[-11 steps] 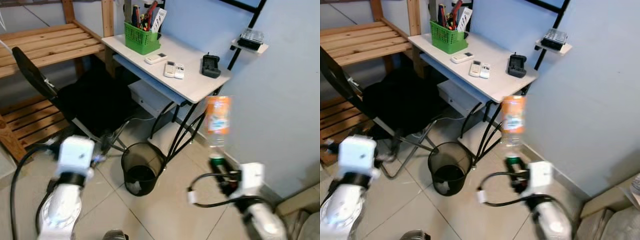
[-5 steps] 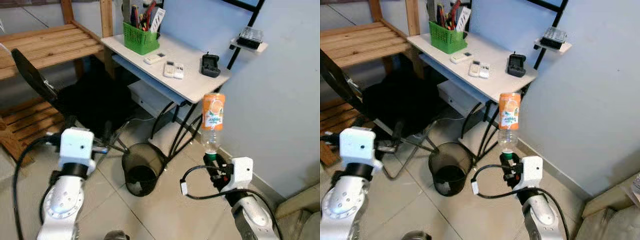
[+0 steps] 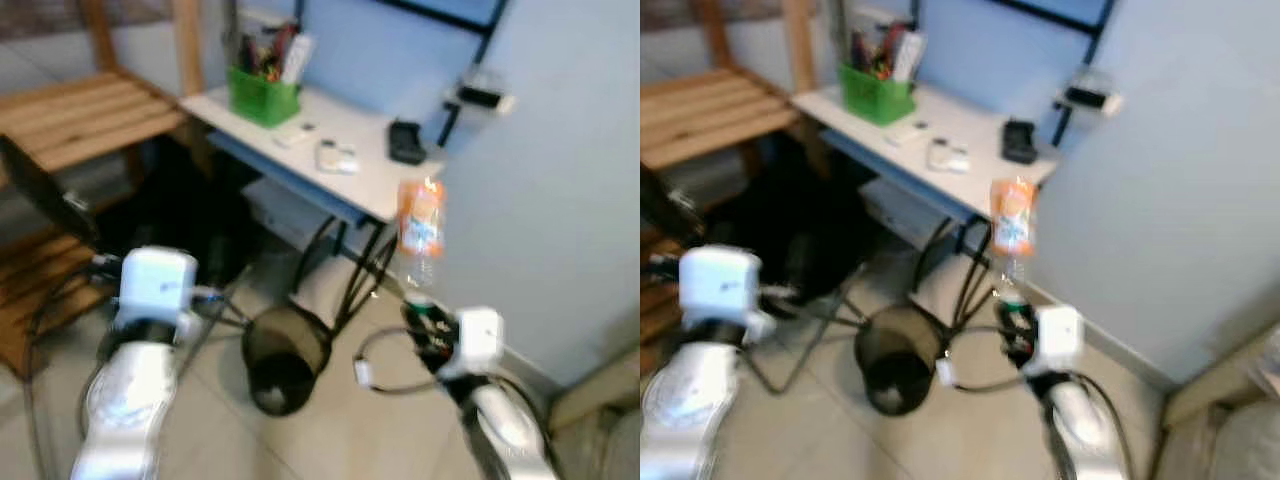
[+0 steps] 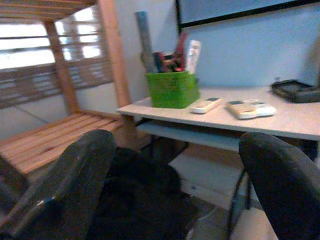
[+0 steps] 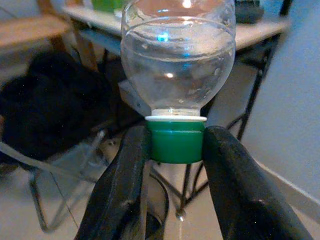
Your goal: Clean up the room
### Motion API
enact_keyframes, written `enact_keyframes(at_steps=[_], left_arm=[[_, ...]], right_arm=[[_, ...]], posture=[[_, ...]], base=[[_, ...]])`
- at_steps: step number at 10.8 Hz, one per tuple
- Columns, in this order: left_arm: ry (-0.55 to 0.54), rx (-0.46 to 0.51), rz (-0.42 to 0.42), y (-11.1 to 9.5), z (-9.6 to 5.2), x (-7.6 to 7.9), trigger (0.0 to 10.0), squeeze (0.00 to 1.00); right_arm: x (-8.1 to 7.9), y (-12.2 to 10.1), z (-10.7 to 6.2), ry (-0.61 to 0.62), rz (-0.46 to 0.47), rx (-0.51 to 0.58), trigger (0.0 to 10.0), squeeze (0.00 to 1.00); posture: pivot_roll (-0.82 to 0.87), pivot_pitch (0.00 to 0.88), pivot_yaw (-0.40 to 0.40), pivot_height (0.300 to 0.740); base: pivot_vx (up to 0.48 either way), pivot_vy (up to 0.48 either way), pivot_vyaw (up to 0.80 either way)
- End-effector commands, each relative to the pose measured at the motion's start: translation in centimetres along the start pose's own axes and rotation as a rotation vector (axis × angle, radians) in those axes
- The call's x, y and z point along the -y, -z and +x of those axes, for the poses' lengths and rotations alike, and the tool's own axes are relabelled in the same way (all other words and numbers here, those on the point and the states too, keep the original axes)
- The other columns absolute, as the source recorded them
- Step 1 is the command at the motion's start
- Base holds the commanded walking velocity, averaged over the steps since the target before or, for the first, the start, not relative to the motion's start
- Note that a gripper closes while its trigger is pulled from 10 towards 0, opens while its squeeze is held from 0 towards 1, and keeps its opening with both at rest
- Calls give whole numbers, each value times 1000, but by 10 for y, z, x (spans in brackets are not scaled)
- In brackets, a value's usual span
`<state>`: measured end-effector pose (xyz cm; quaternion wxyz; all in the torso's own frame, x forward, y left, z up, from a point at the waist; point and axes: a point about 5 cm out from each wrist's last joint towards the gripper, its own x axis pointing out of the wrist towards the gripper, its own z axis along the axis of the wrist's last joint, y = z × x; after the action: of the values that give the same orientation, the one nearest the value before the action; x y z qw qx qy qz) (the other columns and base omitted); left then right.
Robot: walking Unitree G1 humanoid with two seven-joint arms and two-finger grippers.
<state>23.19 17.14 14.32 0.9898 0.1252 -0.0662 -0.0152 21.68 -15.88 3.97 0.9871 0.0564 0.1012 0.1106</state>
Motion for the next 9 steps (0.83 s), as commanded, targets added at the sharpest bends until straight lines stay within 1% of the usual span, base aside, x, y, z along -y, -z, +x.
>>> enact_keyframes(at_steps=[1, 3, 4, 5, 7, 8, 9], left_arm=[[3, -28, 26, 3, 2, -4, 10000, 0], [17, -48, 24, 5, 6, -3, 10000, 0], [37, -73, 4, 8, 7, 0, 10000, 0], [70, -68, 28, 8, 8, 5, 10000, 0], [84, -102, 58, 11, 13, 6, 10000, 0], [79, -107, 50, 12, 13, 5, 10000, 0], [87, -109, 38, 12, 12, 6, 10000, 0]], right_arm=[[-4, -5, 6, -14, -2, 26, 10000, 0], [-8, -5, 8, -32, -11, 20, 10000, 0], [-9, -3, 10, -41, -12, 9, 10000, 0], [-9, -2, 13, -46, -12, 2, 10000, 0], [-8, -5, 23, -47, -20, -2, 10000, 0], [-7, -6, 29, -45, -31, -7, 10000, 0], [-11, -6, 33, -68, -49, -10, 10000, 0]], posture=[[131, 0, -78, 740], [137, 0, -78, 740], [139, 0, -78, 740], [142, 5, -78, 740], [143, 8, -77, 740], [141, 10, -75, 740], [142, 12, -75, 740]], base=[[450, 0, 0], [480, 0, 0], [368, 0, 0], [0, 0, 0], [0, 0, 0], [0, 0, 0], [0, 0, 0]])
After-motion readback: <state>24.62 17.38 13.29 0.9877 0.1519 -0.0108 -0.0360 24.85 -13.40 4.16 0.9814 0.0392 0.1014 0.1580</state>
